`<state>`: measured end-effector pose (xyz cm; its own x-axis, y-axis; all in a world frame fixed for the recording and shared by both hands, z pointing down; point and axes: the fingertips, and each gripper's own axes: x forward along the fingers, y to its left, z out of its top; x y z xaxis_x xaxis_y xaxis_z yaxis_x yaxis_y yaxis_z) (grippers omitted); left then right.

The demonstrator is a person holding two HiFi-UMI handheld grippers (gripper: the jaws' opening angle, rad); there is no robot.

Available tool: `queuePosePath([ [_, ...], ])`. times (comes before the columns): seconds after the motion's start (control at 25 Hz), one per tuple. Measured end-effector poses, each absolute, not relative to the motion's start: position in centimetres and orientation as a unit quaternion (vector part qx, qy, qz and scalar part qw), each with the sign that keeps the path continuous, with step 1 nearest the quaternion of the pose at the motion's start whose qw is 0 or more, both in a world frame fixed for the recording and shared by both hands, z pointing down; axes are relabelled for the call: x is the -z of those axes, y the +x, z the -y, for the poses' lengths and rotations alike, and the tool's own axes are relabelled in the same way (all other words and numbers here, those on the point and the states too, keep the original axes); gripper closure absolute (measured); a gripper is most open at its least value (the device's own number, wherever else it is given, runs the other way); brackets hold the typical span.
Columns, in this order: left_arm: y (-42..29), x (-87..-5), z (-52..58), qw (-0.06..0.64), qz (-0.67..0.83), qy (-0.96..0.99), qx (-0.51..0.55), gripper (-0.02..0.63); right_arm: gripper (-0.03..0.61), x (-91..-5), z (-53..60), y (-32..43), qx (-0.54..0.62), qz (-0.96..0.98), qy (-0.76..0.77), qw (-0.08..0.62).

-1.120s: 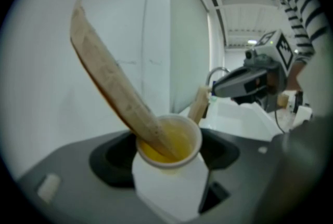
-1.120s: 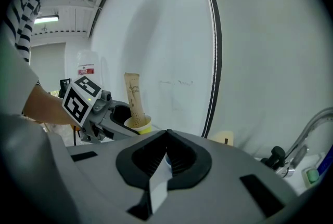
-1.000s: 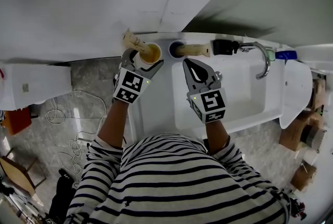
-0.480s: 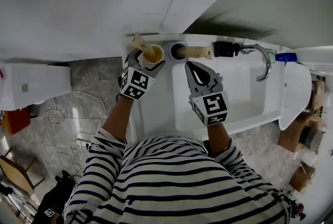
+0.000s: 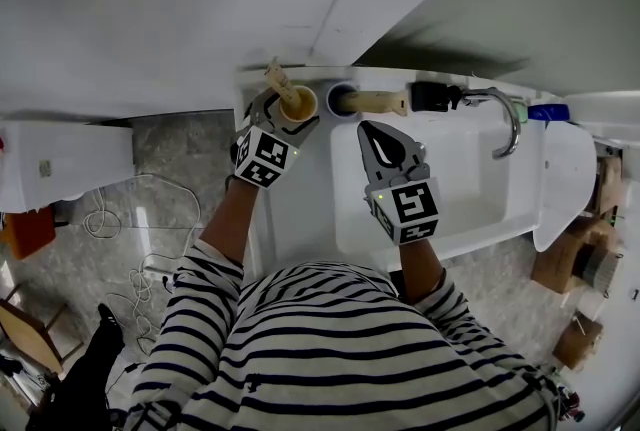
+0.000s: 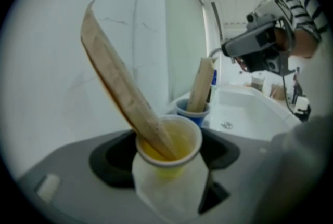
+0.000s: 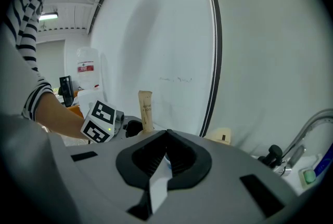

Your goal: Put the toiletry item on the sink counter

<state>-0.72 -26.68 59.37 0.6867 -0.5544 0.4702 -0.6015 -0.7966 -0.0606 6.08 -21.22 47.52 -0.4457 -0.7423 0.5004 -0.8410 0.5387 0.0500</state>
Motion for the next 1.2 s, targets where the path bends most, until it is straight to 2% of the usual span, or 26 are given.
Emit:
queuePosePath([
  [0.4, -0.3, -59.6, 26.3, 0.021, 0.303, 0.918, -0.255, 0.242, 0.571, -47.2, 21.1, 6.0, -0.104, 0.844, 0.47, 0.236],
  [0.8, -1.1, -60.0, 26.1, 0.025, 0.312, 0.914, -0.259, 0.204, 0.571, -47.0, 20.8, 6.0, -0.101, 0.845, 0.47, 0.236],
  [1.2, -1.9, -58.9, 25.0, 0.036, 0.314, 0.914, -0.255, 0.201, 0.571, -46.2, 20.9, 5.7, -0.094, 0.849, 0.469, 0.226],
])
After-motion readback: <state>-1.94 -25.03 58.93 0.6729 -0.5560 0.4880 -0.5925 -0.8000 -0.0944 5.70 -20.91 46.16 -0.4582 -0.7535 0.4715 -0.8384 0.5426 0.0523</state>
